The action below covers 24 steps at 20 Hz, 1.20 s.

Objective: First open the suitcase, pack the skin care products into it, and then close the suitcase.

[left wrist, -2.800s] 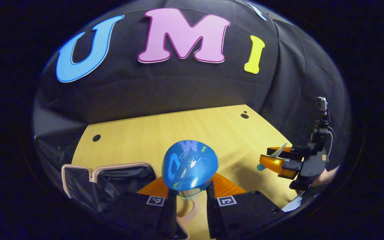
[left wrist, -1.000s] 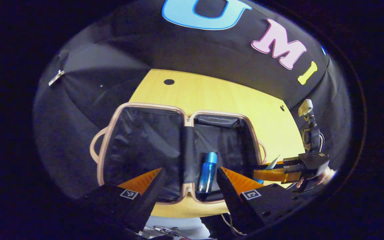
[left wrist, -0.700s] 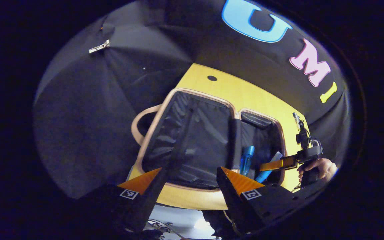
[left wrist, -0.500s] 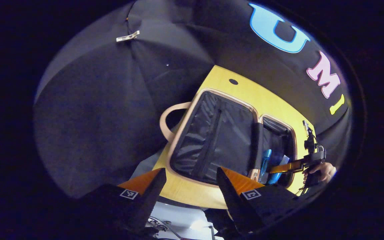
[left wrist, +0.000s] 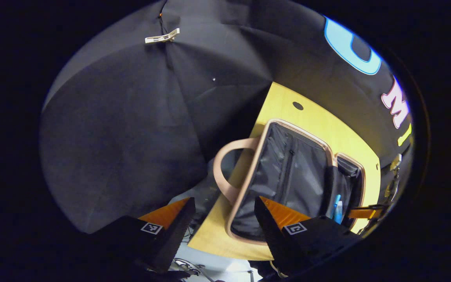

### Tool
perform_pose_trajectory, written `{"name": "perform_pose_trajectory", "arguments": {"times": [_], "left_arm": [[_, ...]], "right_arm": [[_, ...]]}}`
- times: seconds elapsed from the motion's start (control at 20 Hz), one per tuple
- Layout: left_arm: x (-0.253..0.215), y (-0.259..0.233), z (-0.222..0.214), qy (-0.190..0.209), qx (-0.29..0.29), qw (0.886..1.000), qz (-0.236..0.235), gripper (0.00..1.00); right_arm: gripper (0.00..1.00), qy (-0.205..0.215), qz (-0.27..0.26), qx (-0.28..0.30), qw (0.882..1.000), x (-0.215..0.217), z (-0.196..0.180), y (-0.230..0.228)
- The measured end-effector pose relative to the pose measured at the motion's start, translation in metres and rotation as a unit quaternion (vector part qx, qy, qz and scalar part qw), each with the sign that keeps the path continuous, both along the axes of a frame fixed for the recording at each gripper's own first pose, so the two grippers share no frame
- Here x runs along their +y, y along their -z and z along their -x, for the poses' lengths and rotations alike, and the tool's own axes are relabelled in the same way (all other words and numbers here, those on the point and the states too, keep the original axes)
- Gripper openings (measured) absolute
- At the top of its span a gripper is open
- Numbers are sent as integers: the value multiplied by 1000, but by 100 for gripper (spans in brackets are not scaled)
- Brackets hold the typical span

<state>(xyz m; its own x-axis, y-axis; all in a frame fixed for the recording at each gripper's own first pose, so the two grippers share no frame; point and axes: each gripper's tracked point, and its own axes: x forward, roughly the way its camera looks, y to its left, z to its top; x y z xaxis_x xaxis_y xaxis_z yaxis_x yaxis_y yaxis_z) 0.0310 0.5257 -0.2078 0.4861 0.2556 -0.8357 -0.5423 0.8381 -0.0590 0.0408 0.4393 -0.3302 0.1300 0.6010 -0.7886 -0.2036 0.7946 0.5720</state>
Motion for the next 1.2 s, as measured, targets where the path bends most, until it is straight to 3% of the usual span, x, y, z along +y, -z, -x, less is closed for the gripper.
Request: {"name": "perform_pose_trajectory", "arguments": {"times": [0.25, 0.55, 0.6, 0.65, 0.75, 1.0, 1.2], "left_arm": [[38, 33, -33, -3, 48, 999, 14, 96], [59, 91, -41, -41, 112, 990, 73, 96], [52, 92, -49, -61, 95, 987, 110, 91], [44, 90, -58, -86, 88, 982, 142, 68], [39, 91, -61, -81, 100, 983, 134, 22], [25, 36, -86, -20, 54, 993, 99, 12], [-2, -44, -91, 43, 14, 999, 26, 7]], "right_arm": [[98, 4, -66, -27, 997, -22, -1, -39], [97, 34, -67, -43, 996, -58, 0, -44], [97, 38, -64, -38, 996, -64, 5, -41], [98, 41, -63, -39, 996, -68, 6, -40], [98, 44, -52, -46, 997, -81, 8, -35], [97, 77, -70, -51, 993, -100, 8, -49], [97, 90, -83, -83, 989, -123, 6, -64]]}}
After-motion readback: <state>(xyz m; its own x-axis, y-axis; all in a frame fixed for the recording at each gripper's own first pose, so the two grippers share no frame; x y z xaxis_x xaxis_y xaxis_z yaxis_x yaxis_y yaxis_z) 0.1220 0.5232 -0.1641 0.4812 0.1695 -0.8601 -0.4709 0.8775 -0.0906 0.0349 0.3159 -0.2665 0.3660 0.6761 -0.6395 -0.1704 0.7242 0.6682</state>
